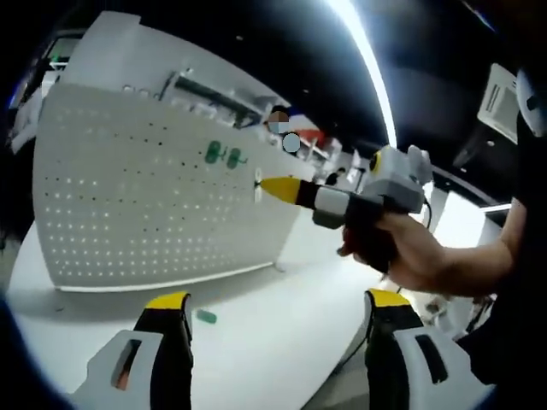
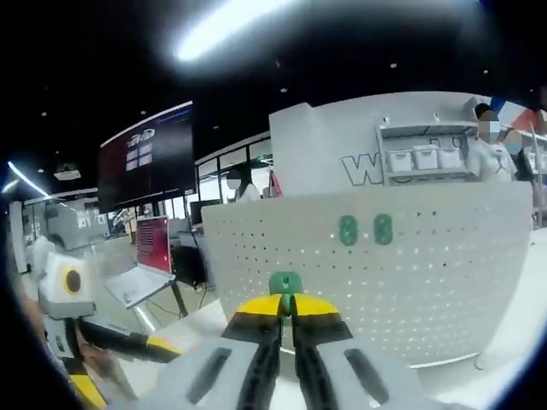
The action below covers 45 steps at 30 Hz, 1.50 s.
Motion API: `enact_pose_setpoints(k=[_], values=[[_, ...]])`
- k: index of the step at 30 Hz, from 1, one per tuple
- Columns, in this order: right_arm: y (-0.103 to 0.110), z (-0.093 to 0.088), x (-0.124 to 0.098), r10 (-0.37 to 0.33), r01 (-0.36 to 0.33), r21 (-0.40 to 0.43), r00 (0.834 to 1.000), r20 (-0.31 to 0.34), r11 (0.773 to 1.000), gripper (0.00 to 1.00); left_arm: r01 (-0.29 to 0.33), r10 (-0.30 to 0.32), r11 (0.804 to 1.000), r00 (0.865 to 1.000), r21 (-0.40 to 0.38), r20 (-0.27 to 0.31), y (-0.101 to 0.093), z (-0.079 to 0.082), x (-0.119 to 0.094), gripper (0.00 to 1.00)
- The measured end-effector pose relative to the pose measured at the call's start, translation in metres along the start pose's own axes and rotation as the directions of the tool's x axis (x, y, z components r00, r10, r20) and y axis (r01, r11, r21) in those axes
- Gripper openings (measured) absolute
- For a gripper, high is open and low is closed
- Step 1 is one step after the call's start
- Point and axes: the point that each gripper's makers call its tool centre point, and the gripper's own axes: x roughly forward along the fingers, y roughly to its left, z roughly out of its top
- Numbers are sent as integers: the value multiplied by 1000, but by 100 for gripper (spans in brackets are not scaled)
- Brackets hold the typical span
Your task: Insert the hook assembly into the mounting plate slot until the hook locks in place.
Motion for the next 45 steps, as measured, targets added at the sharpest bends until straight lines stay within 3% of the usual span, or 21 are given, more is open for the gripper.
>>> enact_pose_setpoints(k=[15, 30, 45], values=[[-60, 16, 21, -132, 134, -30, 989, 65, 991, 0, -25, 26, 1000, 1000, -18, 14, 8, 1, -1, 93], [-124, 37, 36, -262, 262, 14, 956, 135, 965, 1, -55, 56, 998, 998, -42, 6, 19, -3, -7, 92], [-151, 45, 56, -304, 309, -4, 938, 167, 951, 1, -64, 63, 997, 998, -50, -7, 25, -4, -5, 90]])
